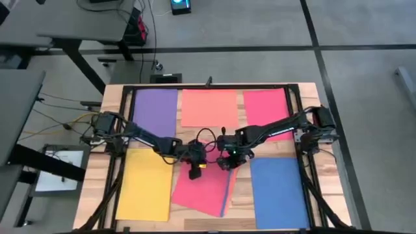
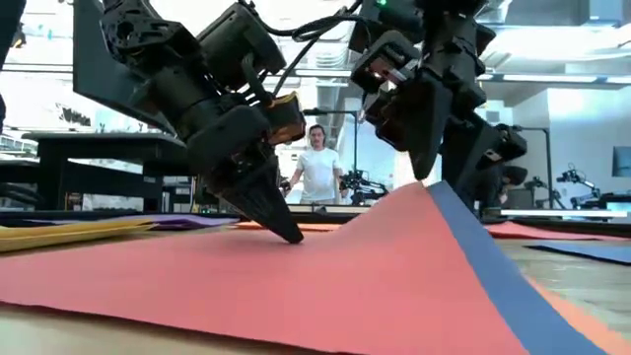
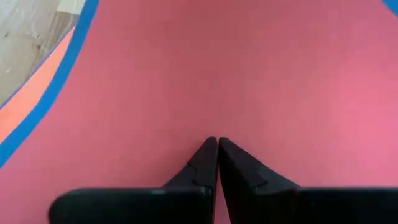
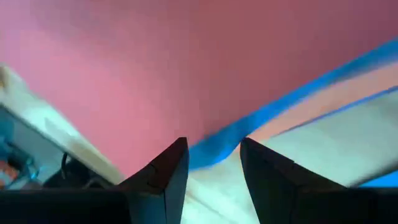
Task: Organize paper
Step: Stack the pink paper on top of the other pink paper
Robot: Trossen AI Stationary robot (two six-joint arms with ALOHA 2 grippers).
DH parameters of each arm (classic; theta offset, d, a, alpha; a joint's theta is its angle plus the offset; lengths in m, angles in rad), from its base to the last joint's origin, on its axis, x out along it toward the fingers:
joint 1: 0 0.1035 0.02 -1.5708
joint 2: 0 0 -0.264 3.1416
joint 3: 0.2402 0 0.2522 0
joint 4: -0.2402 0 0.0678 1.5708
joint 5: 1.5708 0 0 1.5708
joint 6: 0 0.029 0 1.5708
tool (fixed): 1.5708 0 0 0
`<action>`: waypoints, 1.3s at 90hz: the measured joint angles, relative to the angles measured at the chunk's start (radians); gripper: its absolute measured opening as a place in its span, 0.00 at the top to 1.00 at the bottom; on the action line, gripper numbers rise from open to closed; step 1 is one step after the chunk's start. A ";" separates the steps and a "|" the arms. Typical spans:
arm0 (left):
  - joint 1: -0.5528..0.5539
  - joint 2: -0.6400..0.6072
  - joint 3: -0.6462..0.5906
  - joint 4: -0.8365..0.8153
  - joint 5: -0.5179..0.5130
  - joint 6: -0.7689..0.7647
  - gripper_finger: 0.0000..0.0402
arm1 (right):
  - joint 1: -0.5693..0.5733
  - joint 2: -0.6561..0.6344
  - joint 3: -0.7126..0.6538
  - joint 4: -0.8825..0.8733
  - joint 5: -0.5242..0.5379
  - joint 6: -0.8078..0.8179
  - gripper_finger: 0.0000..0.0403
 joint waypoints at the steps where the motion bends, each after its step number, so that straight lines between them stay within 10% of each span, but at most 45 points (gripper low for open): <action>1: 0.000 0.000 0.000 0.000 0.000 0.000 1.00 | 0.000 0.000 0.000 0.000 0.000 0.000 0.66; 63: 0.000 0.001 0.000 0.003 0.002 -0.018 1.00 | -0.067 -0.058 0.042 -0.270 -0.016 -0.162 0.66; 117: 0.000 0.002 0.000 0.004 0.001 -0.014 1.00 | -0.015 0.085 0.041 -0.091 0.140 -0.061 0.66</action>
